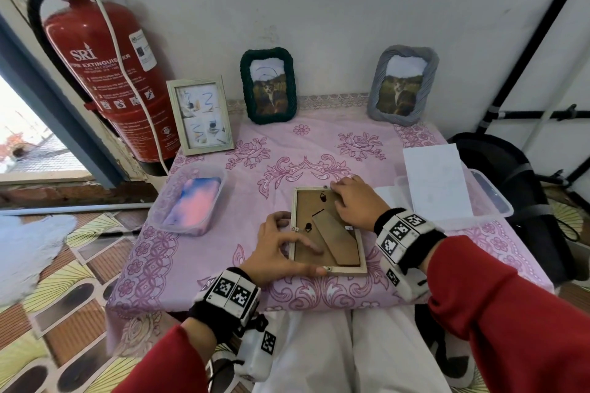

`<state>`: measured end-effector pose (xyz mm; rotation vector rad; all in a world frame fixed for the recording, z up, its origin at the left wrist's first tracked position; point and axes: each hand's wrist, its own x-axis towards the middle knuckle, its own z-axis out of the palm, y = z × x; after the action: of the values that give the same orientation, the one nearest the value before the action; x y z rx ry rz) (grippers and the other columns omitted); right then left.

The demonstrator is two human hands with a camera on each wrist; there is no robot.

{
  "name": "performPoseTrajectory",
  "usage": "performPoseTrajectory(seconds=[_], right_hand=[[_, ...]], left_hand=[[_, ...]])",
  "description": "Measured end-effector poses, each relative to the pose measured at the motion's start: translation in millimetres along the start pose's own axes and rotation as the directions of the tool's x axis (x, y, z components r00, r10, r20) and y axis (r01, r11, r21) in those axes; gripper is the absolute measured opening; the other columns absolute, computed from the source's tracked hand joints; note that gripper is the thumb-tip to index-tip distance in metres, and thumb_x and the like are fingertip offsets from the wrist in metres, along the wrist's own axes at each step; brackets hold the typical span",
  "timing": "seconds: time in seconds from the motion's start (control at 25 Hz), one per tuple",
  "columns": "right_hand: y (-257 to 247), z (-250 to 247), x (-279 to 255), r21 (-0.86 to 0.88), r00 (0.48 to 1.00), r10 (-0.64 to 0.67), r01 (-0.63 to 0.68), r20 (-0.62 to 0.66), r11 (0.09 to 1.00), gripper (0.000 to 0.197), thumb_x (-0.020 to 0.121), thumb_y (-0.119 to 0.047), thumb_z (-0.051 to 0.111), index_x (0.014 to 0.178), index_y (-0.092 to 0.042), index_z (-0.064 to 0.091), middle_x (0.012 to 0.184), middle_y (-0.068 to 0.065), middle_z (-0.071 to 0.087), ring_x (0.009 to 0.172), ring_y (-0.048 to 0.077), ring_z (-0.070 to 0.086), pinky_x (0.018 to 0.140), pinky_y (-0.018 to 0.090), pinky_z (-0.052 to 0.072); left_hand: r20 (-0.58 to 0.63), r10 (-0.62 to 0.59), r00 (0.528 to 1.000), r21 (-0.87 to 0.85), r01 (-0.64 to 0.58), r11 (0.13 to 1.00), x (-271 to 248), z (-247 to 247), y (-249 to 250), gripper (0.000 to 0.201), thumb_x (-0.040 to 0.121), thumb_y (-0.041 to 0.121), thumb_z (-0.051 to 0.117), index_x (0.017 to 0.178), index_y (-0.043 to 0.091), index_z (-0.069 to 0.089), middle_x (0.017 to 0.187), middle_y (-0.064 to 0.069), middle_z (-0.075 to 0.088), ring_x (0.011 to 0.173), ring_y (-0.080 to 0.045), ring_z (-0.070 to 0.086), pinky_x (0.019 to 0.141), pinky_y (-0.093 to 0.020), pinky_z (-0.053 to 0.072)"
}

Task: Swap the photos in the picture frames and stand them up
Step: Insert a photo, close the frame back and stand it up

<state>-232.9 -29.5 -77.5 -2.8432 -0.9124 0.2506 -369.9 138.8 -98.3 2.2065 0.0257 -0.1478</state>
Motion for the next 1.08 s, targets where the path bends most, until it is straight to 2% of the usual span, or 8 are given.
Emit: performPoseTrajectory(seconds=[0.08, 0.16, 0.44, 0.56, 0.72, 0.88, 1.0, 1.08], right_hand=[[1.9, 2.6, -1.3, -0.019, 1.000, -0.023, 0.023, -0.006, 1.000, 0.044, 0.092, -0.015, 0.040, 0.135, -0.006, 0.042, 0.129, 0.013, 0.049, 0.119, 0.030, 0.039, 0.099, 0.038, 0.037], [2.3, 5.2, -2.2, -0.030, 0.999, -0.039, 0.039, -0.002, 0.999, 0.045, 0.092, -0.014, 0.039, 0.136, -0.006, 0.041, 0.131, 0.012, 0.048, 0.118, 0.030, 0.039, 0.100, 0.038, 0.037], [1.8, 5.7, -4.3, -0.017, 0.998, -0.061, 0.062, 0.015, 0.998, 0.048, 0.091, -0.012, 0.037, 0.138, -0.008, 0.041, 0.132, 0.015, 0.049, 0.112, 0.031, 0.041, 0.099, 0.035, 0.033], [5.3, 4.7, -5.1, 0.074, 0.997, -0.079, 0.078, 0.012, 0.994, 0.049, 0.088, -0.006, 0.039, 0.137, -0.009, 0.044, 0.133, 0.018, 0.050, 0.111, 0.032, 0.044, 0.095, 0.030, 0.028], [11.4, 5.7, -8.7, 0.300, 1.000, -0.001, 0.007, -0.019, 0.954, 0.038, 0.085, -0.003, 0.043, 0.123, -0.007, 0.045, 0.121, 0.014, 0.056, 0.119, 0.026, 0.038, 0.093, 0.027, 0.034], [11.9, 5.8, -7.6, 0.308, 1.000, 0.003, -0.004, 0.005, 0.951, 0.040, 0.084, -0.002, 0.041, 0.123, -0.008, 0.044, 0.120, 0.014, 0.055, 0.119, 0.023, 0.033, 0.086, 0.023, 0.033], [10.9, 7.0, -7.9, 0.315, 1.000, 0.014, -0.012, -0.002, 0.949, 0.043, 0.083, 0.001, 0.040, 0.124, -0.009, 0.043, 0.121, 0.016, 0.052, 0.120, 0.024, 0.031, 0.086, 0.026, 0.036], [10.2, 7.3, -8.1, 0.308, 1.000, 0.014, -0.013, -0.001, 0.951, 0.042, 0.083, 0.001, 0.039, 0.124, -0.009, 0.043, 0.121, 0.016, 0.050, 0.120, 0.024, 0.032, 0.086, 0.028, 0.038]], left_hand=[[0.007, -0.018, 1.000, -0.032, 0.018, 0.999, 0.0, 0.8, -0.5, 0.025, 0.051, 0.039, 0.088, 0.070, 0.038, 0.073, 0.128, 0.008, 0.025, 0.124, -0.004, 0.020, 0.098, -0.007, 0.020], [-0.005, -0.020, 1.000, -0.022, 0.020, 1.000, 0.7, 1.8, -2.0, 0.021, 0.052, 0.039, 0.088, 0.065, 0.035, 0.073, 0.127, 0.008, 0.025, 0.123, -0.003, 0.020, 0.094, -0.004, 0.017], [-0.007, -0.061, 0.998, -0.010, 0.061, 0.998, 2.2, 5.1, 1.8, 0.017, 0.056, 0.038, 0.086, 0.064, 0.038, 0.072, 0.129, 0.010, 0.022, 0.122, -0.006, 0.018, 0.104, -0.022, 0.019], [-0.036, -0.099, 0.994, -0.021, 0.098, 0.995, 4.4, 9.5, 4.0, 0.015, 0.060, 0.035, 0.085, 0.067, 0.030, 0.073, 0.130, 0.009, 0.023, 0.122, -0.006, 0.019, 0.105, -0.023, 0.020], [-0.119, -0.103, 0.987, -0.008, 0.103, 0.995, 6.2, 15.3, 7.0, 0.018, 0.064, 0.037, 0.082, 0.073, 0.023, 0.074, 0.125, 0.009, 0.024, 0.115, -0.003, 0.019, 0.096, -0.011, 0.016], [-0.092, -0.062, 0.994, -0.014, 0.061, 0.998, 1.4, 12.2, 7.3, 0.018, 0.067, 0.041, 0.079, 0.077, 0.028, 0.074, 0.130, 0.006, 0.024, 0.119, -0.004, 0.018, 0.100, -0.016, 0.016], [0.035, -0.005, 0.999, 0.010, 0.005, 1.000, -4.4, 2.9, 3.1, 0.028, 0.056, 0.041, 0.086, 0.079, 0.039, 0.071, 0.134, 0.007, 0.021, 0.129, -0.008, 0.015, 0.106, -0.021, 0.016], [0.046, 0.030, 0.998, 0.026, -0.031, 0.999, -5.8, 0.5, 0.1, 0.037, 0.050, 0.038, 0.090, 0.080, 0.042, 0.070, 0.134, 0.008, 0.021, 0.130, -0.008, 0.014, 0.108, -0.021, 0.016]])
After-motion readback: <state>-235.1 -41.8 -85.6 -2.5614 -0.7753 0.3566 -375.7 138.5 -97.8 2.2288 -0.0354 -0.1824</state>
